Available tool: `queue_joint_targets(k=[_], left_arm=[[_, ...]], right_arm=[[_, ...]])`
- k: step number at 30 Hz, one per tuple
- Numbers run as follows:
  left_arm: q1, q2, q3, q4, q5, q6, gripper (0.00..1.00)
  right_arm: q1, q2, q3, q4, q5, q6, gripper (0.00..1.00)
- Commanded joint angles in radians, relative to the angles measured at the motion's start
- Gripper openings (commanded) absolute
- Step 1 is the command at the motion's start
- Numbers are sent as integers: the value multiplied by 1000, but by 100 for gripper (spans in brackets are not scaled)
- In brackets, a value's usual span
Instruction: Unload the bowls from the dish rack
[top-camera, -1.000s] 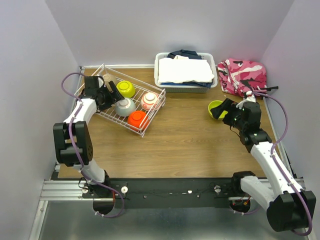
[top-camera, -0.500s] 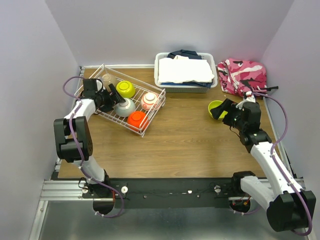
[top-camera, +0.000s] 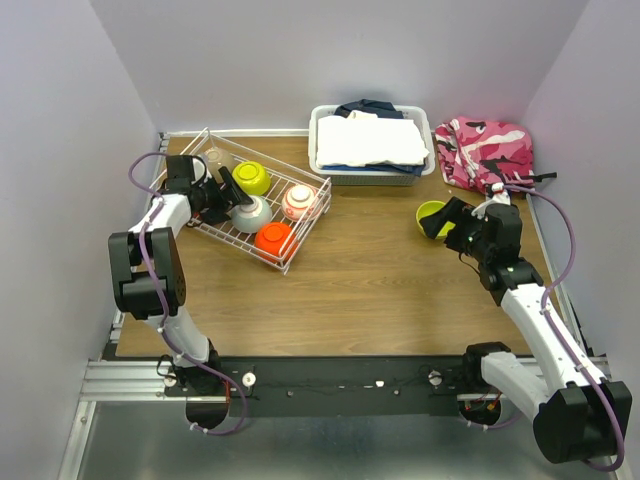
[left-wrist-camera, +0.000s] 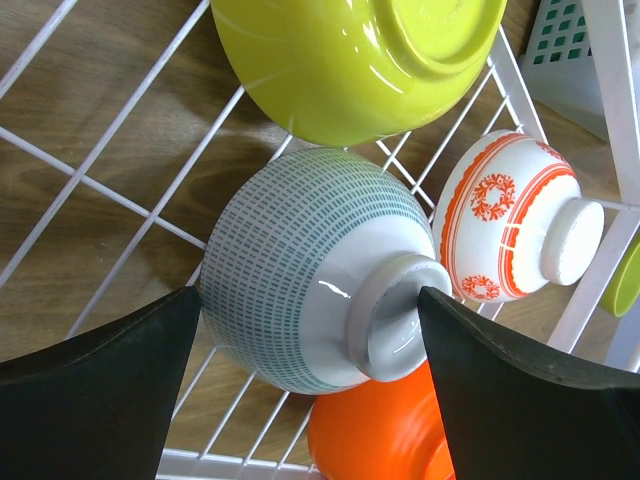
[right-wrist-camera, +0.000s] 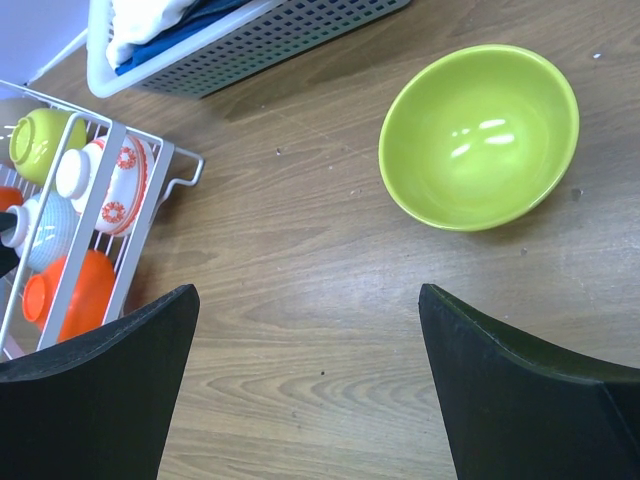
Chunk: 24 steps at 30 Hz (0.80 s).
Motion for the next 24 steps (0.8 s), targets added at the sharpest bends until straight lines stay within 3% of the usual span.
queue_joint_targets(k=[1, 15, 24], left_arm=[[3, 57, -1, -154, -39, 41, 99], [3, 106, -27, -115, 86, -13, 99], [3, 85, -26, -105, 90, -13, 99]], right_arm=[[-3, 2, -7, 10, -22, 14, 98], [-2, 3, 4, 12, -33, 31, 98], [-2, 2, 7, 12, -43, 40, 98]])
